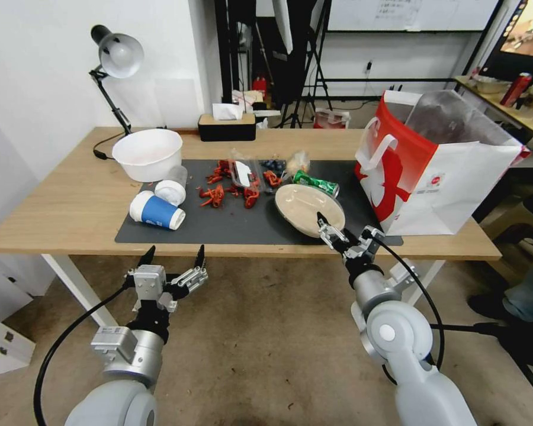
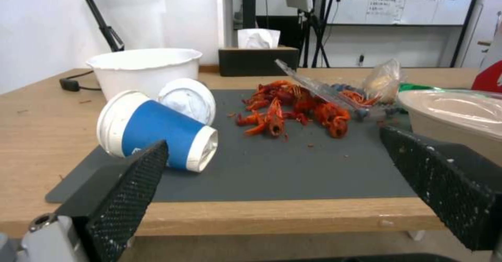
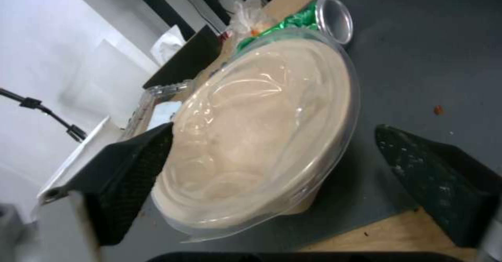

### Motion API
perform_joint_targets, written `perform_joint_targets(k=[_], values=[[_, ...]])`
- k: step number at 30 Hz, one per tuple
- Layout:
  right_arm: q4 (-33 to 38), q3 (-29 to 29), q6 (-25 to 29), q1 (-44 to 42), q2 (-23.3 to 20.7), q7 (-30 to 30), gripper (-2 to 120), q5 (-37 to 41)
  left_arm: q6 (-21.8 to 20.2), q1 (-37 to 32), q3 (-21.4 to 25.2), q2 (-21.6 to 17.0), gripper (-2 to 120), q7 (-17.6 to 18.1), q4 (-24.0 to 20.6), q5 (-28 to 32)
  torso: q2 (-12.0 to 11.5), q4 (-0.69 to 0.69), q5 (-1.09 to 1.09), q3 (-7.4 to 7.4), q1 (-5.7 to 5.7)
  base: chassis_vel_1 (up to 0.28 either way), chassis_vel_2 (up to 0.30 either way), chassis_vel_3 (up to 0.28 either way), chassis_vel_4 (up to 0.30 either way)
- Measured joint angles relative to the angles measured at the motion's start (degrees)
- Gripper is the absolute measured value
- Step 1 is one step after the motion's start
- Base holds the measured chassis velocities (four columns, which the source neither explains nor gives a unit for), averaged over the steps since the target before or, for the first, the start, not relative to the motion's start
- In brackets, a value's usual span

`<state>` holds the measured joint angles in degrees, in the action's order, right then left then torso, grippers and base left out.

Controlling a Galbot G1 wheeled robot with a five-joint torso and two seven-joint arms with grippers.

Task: Pick up the trash from the table and place it into the takeout bag.

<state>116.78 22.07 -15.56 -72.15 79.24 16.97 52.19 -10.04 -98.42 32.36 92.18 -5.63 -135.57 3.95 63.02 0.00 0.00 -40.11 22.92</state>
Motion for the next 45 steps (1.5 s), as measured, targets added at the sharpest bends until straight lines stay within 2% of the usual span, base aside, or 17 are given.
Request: perform_joint_targets(k=[6,7,11,12,15,16,19,22,23,24,30,35,36,39,42,45], values=[[-0.1,0.0,-0.3,0.1,0.1,0.5,72,0.7,0.5,-0.2,-0.1,0.0,100,-0.2,0.1,-0.5,0.0,0.0,0.0,0.0,0.0,0.0,0.0,0.0,0.0],[-0.1,0.0,-0.3,0.1,0.1,0.5,72,0.7,0.5,-0.2,-0.1,0.0,100,-0.2,0.1,-0.5,0.0,0.0,0.0,0.0,0.0,0.0,0.0,0.0,0.0],[-0.1,0.2,-0.4,0.0,0.3,0.9,53,0.9,0.6,-0.3,-0.1,0.0,100,-0.4,0.1,-0.6,0.0,0.0,0.0,0.0,0.0,0.0,0.0,0.0,0.0],[-0.1,0.2,-0.4,0.0,0.3,0.9,53,0.9,0.6,-0.3,-0.1,0.0,100,-0.4,0.1,-0.6,0.0,0.0,0.0,0.0,0.0,0.0,0.0,0.0,0.0],[0.1,0.3,-0.5,-0.4,0.5,1.5,37,1.0,0.7,-0.3,-0.2,0.0,100,-0.5,0.5,-0.7,0.0,0.0,0.0,0.0,0.0,0.0,0.0,0.0,0.0],[0.1,0.3,-0.5,-0.4,0.5,1.5,37,1.0,0.7,-0.3,-0.2,0.0,100,-0.5,0.5,-0.7,0.0,0.0,0.0,0.0,0.0,0.0,0.0,0.0,0.0],[0.5,0.6,-0.5,-1.0,0.6,1.8,24,1.0,0.9,-0.2,-0.3,0.0,100,-0.5,0.9,-0.7,0.0,0.0,0.0,0.0,0.0,0.0,0.0,0.0,0.0],[0.7,0.8,-0.5,-1.2,0.6,1.8,17,1.0,1.2,-0.2,-0.3,0.0,100,-0.6,1.1,-0.7,0.0,0.0,0.01,0.0,0.0,0.0,0.0,0.0,0.0],[1.0,0.9,-0.4,-1.4,0.6,1.8,10,0.9,1.5,-0.2,-0.3,0.0,100,-0.6,1.2,-0.7,0.0,0.0,0.0,0.0,0.0,0.0,0.0,0.0,0.0],[1.2,1.0,-0.3,-1.5,0.5,1.8,7,0.9,1.5,-0.2,-0.3,0.0,100,-0.6,1.3,-0.7,0.0,0.0,0.0,0.0,0.0,0.0,0.0,0.0,0.0],[3.0,1.4,0.5,-2.1,0.2,0.3,0,1.2,1.7,-0.2,-0.3,0.0,100,-0.6,1.4,-0.7,0.0,0.0,0.01,0.0,0.0,0.0,0.0,0.0,0.0],[9.5,3.9,4.6,-2.6,-1.7,-7.3,0,3.6,2.3,-0.1,-0.2,0.0,100,-0.7,1.8,-0.6,0.0,0.0,0.01,0.0,0.0,0.0,0.0,0.0,0.0],[9.5,3.9,4.6,-2.6,-1.7,-7.3,0,3.6,2.3,-0.1,-0.2,0.0,100,-0.7,1.8,-0.6,0.0,0.0,0.01,0.0,0.0,0.0,0.0,0.0,0.0],[13.5,7.6,7.8,-1.1,-4.3,-11.3,0,3.9,2.9,-0.3,-0.2,0.0,100,-0.7,1.9,-0.6,0.0,-0.01,0.02,0.0,0.0,0.0,0.0,0.0,0.0],[14.2,8.9,9.0,-0.1,-5.3,-11.7,0,3.3,3.1,-0.3,-0.2,0.0,100,-0.7,1.9,-0.6,0.0,0.0,0.01,0.01,0.0,0.0,0.0,0.0,0.0],[13.7,13.6,13.0,3.7,-9.0,-11.0,0,-2.5,3.4,-0.4,-0.2,0.0,100,-0.7,1.9,-0.6,0.0,0.01,0.0,0.0,0.0,0.0,0.0,0.0,0.0]])
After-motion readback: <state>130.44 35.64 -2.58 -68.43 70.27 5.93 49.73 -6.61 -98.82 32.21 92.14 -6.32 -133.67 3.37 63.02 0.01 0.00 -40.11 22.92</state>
